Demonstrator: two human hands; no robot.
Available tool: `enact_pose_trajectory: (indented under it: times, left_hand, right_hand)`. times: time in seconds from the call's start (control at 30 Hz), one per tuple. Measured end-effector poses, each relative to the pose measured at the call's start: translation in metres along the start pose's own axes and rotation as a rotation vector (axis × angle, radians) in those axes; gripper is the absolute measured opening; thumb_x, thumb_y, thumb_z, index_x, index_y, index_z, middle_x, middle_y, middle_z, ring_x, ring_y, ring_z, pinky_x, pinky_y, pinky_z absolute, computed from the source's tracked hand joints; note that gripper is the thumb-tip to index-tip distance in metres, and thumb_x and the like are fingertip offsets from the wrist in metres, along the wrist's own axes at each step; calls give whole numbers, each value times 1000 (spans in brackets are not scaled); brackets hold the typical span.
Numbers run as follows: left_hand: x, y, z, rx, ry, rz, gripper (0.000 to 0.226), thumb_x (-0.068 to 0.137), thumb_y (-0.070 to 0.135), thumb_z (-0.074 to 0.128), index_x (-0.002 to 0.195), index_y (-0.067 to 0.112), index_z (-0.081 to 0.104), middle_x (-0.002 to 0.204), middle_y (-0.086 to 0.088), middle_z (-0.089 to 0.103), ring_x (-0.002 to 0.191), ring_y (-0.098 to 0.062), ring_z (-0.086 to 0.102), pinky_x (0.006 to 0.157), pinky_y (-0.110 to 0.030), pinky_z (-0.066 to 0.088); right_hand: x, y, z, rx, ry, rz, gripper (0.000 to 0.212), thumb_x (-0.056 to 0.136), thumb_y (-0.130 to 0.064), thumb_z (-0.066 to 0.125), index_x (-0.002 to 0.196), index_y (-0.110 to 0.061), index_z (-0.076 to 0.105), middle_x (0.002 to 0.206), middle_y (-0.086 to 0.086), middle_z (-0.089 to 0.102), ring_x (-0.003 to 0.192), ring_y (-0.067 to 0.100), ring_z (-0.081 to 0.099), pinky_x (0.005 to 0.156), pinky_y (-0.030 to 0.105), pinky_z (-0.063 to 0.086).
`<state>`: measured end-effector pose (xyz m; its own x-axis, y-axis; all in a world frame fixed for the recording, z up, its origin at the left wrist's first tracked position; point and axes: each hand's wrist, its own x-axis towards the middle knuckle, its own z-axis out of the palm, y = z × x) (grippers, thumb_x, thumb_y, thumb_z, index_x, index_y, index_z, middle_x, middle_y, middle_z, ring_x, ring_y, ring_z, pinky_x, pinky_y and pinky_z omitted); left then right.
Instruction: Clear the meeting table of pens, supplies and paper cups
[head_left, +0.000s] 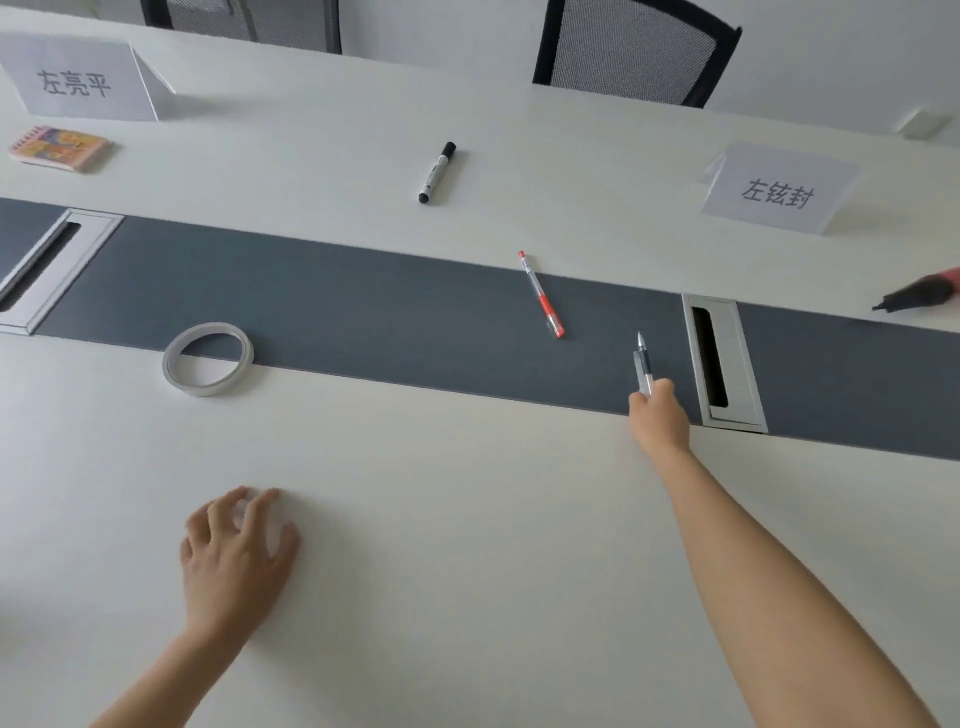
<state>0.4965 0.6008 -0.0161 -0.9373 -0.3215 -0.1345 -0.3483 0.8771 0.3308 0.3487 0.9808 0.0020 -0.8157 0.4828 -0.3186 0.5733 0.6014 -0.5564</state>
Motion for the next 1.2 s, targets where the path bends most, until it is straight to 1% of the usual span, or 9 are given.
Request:
enact_pose_trajectory:
  times: [0.17,0.37,0.5,0.63,0.8,0.97,1.03,1.1,1.2]
  left_hand:
    - [63,95,10,55,118,545,40,78,30,37,92,7,66,107,-19,64,104,-27,39,77,-52,49]
    - [149,220,32,181,-52,676,49,89,5,44,137,13,37,148,-11,31,134,-32,26,104,-44,27]
    - [184,269,47,490,-25,934,66,87,2,42,144,21,15,155,-4,11,139,-25,16,106,-36,25]
    - [200,290,55,680,-71,1040,66,88,3,43,143,26,14,153,0,17,140,-21,17,106,-33,29]
    - [195,274,51,708,-13,989,33,87,5,46,117,18,47,119,-1,53,117,-23,43,93,-33,35]
    - [140,191,33,391,167,794,26,50,-1,75,52,9,51,50,-6,51,46,-27,52,48,-30,43]
    - [94,139,30,281,125,663,10,64,13,60,56,10,56,53,-6,55,49,-29,55,51,-33,46]
    - [44,91,20,177,55,470,23,77,22,47,66,8,61,58,-7,60,56,-32,60,57,-37,48]
    - [-10,36,-1,-1,11,95,13,86,12,56,90,1,62,82,-19,65,77,-42,61,70,-43,43]
  right_hand:
    - [2,2,-1,13,-50,-7,2,93,-5,28,92,-6,29,90,14,46,79,30,44,64,34,31]
    - [7,9,-6,131,-164,-8,4,95,-9,28,93,-7,31,69,-3,36,76,25,41,64,31,31]
    - [10,13,-5,222,-205,-16,3,94,-8,30,95,-9,33,72,-2,35,66,18,36,53,30,28]
    - [12,14,-5,279,-212,-21,8,93,-7,30,97,-10,35,77,0,35,63,14,32,53,27,28]
    - [11,12,-5,246,-209,-26,6,93,-6,30,96,-10,34,78,0,36,71,19,34,53,27,28]
    - [9,10,-8,175,-216,-26,12,94,-10,31,104,-5,37,89,7,39,72,21,37,53,28,28]
    - [8,11,-8,176,-214,-25,7,94,-11,31,100,-9,34,83,5,39,63,16,35,50,28,27]
    - [6,12,-10,188,-206,-4,7,93,-11,31,99,-11,35,79,4,39,59,14,33,49,27,26]
    - [-12,14,-13,290,-188,47,10,94,-10,34,102,-11,40,75,3,43,59,12,36,52,25,29]
